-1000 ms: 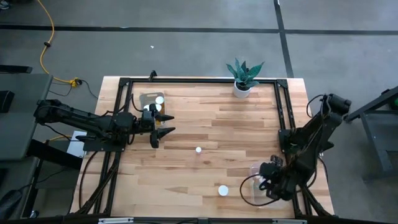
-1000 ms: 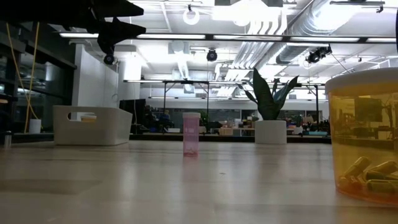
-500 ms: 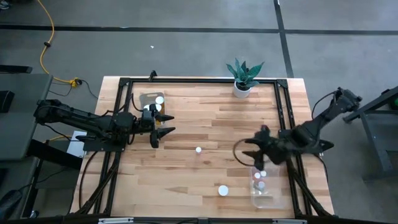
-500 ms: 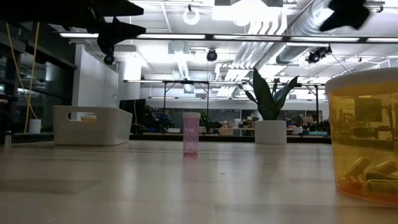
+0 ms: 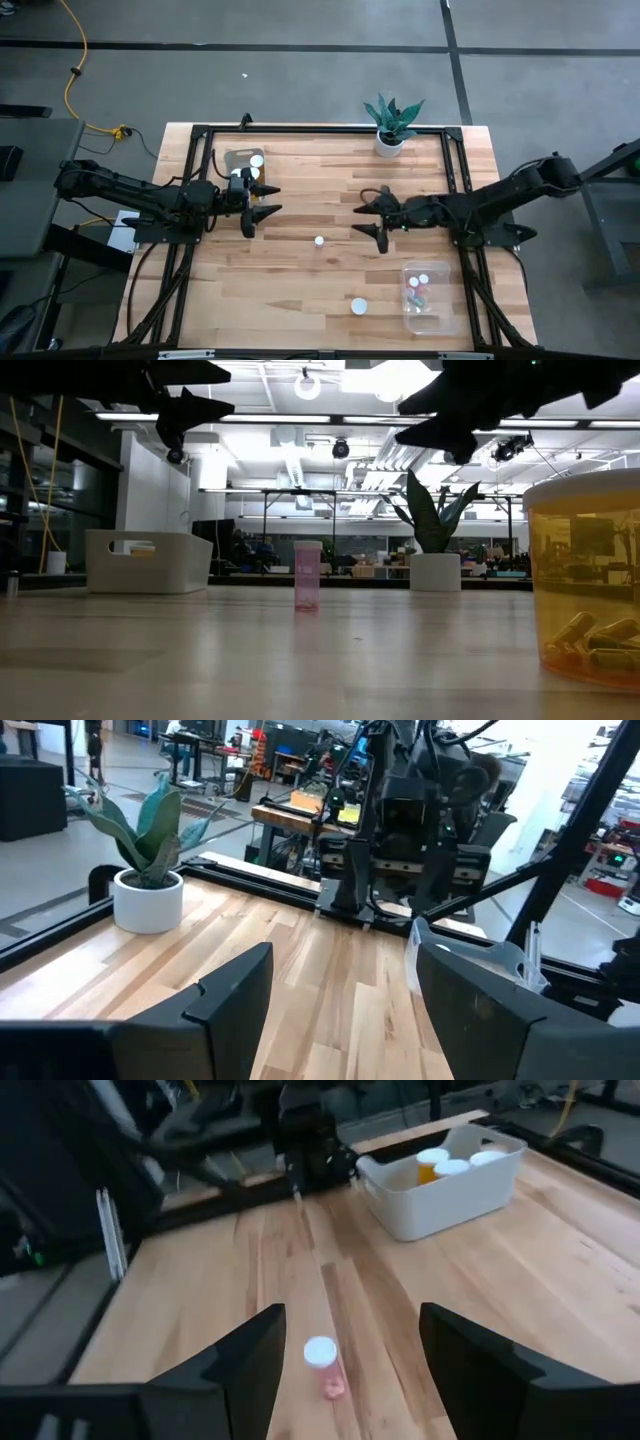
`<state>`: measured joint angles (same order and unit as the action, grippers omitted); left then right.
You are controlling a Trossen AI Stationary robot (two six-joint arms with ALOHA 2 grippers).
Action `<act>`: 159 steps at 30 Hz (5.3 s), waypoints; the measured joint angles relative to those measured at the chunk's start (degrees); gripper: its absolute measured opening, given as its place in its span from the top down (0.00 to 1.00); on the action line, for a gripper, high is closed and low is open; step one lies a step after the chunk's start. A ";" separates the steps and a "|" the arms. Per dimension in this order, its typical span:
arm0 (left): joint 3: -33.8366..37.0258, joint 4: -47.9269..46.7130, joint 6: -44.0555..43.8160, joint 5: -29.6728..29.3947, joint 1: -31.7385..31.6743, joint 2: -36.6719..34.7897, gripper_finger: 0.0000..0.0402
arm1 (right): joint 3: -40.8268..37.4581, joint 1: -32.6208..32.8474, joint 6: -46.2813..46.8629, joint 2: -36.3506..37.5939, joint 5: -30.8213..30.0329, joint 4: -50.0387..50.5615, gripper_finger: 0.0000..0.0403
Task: Pick and place medicine bottles into bin by pill shape (circle, oval)
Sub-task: Put the pink tablet bottle into the transparent bin
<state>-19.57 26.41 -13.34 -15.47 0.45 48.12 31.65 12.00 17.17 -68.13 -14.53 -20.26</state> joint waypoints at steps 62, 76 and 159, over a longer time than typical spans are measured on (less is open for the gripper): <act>-12.11 -15.58 2.62 -4.60 5.38 2.75 0.41 | 22.29 -2.73 -13.73 -38.80 10.02 2.92 0.45; -12.09 -16.83 3.04 -4.50 5.22 2.75 0.41 | 22.29 -3.01 -13.14 -38.80 9.27 4.17 0.65; -5.97 0.37 3.82 -3.20 2.14 8.37 0.41 | 22.50 49.69 65.02 -17.20 -0.60 69.23 0.76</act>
<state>-25.54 26.79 -9.53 -18.68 2.59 56.49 54.15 61.69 82.19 -85.33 -15.13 48.97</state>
